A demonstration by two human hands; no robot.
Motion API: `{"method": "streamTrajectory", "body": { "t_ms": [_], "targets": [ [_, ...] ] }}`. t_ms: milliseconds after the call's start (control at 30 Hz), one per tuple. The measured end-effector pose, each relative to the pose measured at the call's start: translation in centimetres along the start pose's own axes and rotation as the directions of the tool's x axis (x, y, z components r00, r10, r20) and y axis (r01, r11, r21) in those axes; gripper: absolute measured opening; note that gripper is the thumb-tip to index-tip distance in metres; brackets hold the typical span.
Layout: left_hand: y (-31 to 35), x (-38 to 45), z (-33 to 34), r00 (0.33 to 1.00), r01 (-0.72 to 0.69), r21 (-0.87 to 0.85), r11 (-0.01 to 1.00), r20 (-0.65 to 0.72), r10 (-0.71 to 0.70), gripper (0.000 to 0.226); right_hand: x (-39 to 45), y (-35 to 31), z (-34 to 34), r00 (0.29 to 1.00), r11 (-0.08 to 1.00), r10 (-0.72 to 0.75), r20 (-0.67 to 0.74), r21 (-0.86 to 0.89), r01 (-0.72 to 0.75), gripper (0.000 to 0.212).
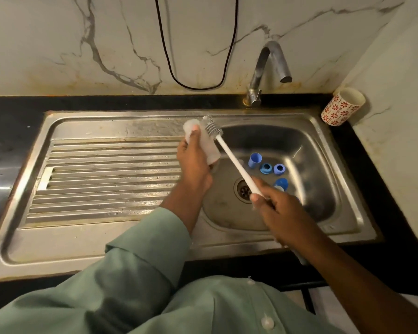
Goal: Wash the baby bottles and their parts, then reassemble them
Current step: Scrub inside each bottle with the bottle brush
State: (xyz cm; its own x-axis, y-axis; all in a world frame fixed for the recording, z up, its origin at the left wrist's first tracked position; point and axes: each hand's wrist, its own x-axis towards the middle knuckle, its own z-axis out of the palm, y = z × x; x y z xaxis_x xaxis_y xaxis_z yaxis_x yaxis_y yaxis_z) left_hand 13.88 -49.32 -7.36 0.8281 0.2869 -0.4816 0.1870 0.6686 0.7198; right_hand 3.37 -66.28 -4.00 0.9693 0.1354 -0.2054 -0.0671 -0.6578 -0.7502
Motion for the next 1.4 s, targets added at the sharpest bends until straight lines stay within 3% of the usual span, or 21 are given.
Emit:
{"method": "streamTrajectory", "body": {
  "t_ms": [100,200,333,500,633,767,933,1000,1067,1133,1267,1400],
  "targets": [
    [0.4,0.5,0.0,0.999,-0.047,0.026,0.999,0.003,0.047,0.054,-1.4,0.4,-0.3,0.998,0.999,-0.043,0.055,-0.017,0.044,0.049],
    [-0.5,-0.4,1.0,0.999,-0.010,0.091,0.996,0.033,0.007,0.059,1.3,0.4,0.0,1.000,1.000,-0.031,-0.006,0.006,0.031,0.042],
    [1.1,0.5,1.0,0.997,-0.066,-0.131,0.989,-0.058,0.059,0.052,0.2,1.1,-1.5,0.994,0.991,-0.097,0.056,-0.083,0.102,0.047],
    [-1.6,-0.9,2.1,0.999,-0.012,0.065,0.998,-0.045,0.015,0.048,2.7,0.9,-1.6,0.996,0.994,-0.092,0.010,-0.062,0.093,0.047],
    [-0.6,0.1,2.0,0.995,-0.058,-0.081,0.995,-0.090,0.050,0.044,1.1,2.1,-3.2,0.987,0.975,-0.141,0.075,-0.164,0.152,0.046],
    [-2.3,-0.3,2.9,0.990,-0.107,0.093,0.990,-0.086,0.115,0.050,1.2,2.6,-3.5,0.984,0.975,-0.163,0.071,-0.139,0.172,0.044],
    [-1.4,0.7,2.7,0.977,-0.120,-0.047,0.992,-0.185,0.109,0.052,1.6,3.1,-3.9,0.975,0.960,-0.183,0.124,-0.193,0.204,0.048],
    [-1.3,0.3,2.3,0.971,-0.149,-0.018,0.989,-0.194,0.143,0.058,0.2,3.5,-4.4,0.975,0.973,-0.159,0.158,-0.143,0.182,0.048],
    [-2.7,-0.9,3.0,0.984,-0.138,0.102,0.985,-0.100,0.149,0.074,1.4,3.4,-3.8,0.986,0.994,-0.106,0.125,-0.014,0.108,0.043],
    [-3.5,-1.4,3.6,0.988,-0.115,0.112,0.987,-0.093,0.125,0.084,3.1,2.8,-3.1,0.990,0.994,-0.105,0.092,-0.005,0.106,0.043],
    [-1.4,0.3,2.2,0.975,-0.149,-0.134,0.980,-0.185,0.123,0.060,1.1,3.8,-4.4,0.985,0.988,-0.119,0.126,-0.084,0.130,0.043],
    [-2.9,-0.5,2.2,0.992,-0.059,0.037,0.998,-0.111,0.063,0.040,1.2,3.7,-3.6,0.992,0.999,-0.046,0.116,0.027,0.043,0.040]
  ]
}}
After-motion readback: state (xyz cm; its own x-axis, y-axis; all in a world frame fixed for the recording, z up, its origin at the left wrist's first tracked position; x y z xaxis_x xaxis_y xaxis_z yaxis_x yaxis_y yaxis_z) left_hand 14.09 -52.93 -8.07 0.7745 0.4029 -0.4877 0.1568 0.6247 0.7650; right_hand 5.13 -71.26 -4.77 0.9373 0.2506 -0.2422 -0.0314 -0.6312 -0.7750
